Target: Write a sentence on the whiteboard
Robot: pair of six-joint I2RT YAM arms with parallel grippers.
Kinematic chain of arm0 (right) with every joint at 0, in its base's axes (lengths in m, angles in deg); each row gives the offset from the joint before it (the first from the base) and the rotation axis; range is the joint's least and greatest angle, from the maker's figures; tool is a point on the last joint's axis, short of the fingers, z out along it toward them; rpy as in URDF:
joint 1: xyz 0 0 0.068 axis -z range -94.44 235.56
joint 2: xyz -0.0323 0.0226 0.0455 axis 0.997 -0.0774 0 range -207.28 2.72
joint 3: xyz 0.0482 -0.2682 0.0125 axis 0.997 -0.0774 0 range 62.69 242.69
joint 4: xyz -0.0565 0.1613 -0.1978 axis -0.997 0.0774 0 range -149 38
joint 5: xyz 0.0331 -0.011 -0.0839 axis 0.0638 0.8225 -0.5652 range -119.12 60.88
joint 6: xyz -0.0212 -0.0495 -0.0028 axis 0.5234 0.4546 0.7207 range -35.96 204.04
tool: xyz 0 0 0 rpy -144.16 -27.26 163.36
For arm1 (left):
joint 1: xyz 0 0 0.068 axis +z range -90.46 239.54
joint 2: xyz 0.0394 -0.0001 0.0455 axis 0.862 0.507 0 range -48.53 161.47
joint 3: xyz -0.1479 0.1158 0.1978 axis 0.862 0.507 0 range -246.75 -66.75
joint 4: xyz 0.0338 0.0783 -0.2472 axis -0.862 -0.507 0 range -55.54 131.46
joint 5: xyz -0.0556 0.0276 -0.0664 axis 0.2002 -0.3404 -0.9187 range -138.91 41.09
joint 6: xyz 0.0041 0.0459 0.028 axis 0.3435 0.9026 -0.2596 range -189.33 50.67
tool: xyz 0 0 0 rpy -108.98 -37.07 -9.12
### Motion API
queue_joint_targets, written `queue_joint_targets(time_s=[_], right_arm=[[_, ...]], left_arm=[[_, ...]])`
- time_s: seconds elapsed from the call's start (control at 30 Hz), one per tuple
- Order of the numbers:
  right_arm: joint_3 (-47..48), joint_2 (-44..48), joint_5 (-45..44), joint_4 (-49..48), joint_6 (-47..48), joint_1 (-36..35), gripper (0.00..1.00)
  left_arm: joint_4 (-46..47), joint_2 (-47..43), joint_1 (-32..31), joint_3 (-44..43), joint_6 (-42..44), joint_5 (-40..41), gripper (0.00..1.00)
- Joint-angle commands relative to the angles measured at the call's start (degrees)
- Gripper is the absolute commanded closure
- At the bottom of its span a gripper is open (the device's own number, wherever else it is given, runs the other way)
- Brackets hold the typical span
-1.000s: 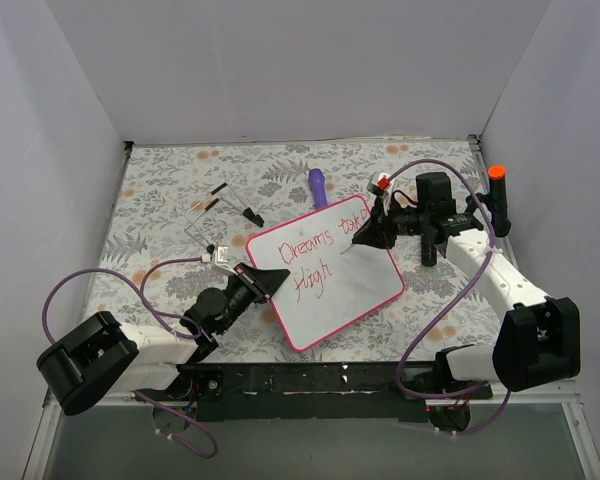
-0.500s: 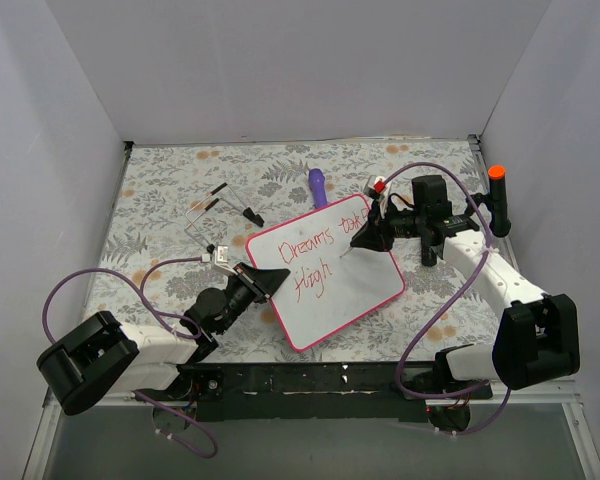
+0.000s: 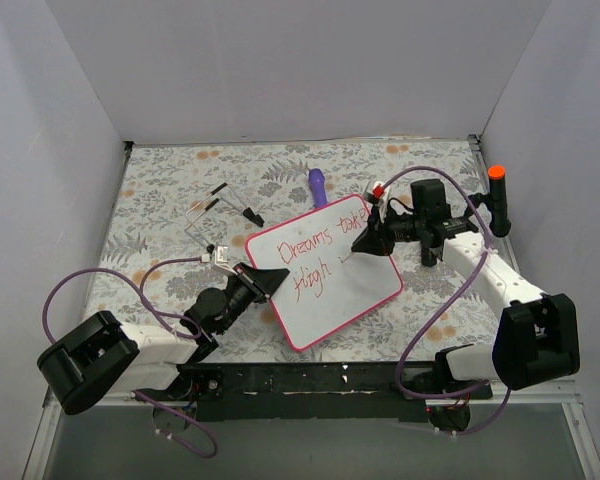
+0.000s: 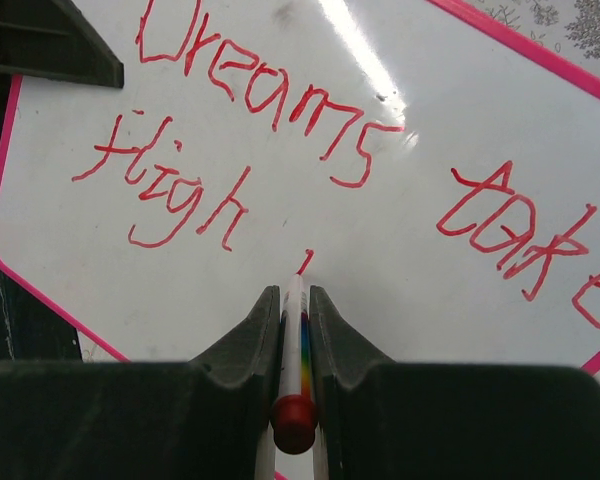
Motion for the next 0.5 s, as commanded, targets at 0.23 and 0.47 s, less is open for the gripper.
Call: queue_joint_targets(time_s=[0.23, 0.47], right_arm=[[-2.3, 2.4, 0.4, 5.2, 5.2, -1.5, 0.99], [2.9, -0.2, -1.1, 4.1, 3.3, -1.5, 0.99]], left_arm=[[13.4, -1.9, -0.1, -0.9, -2.9, -0.2, 1.00], [13.4, -1.9, -0.1, -0.9, -2.9, -0.2, 1.00]])
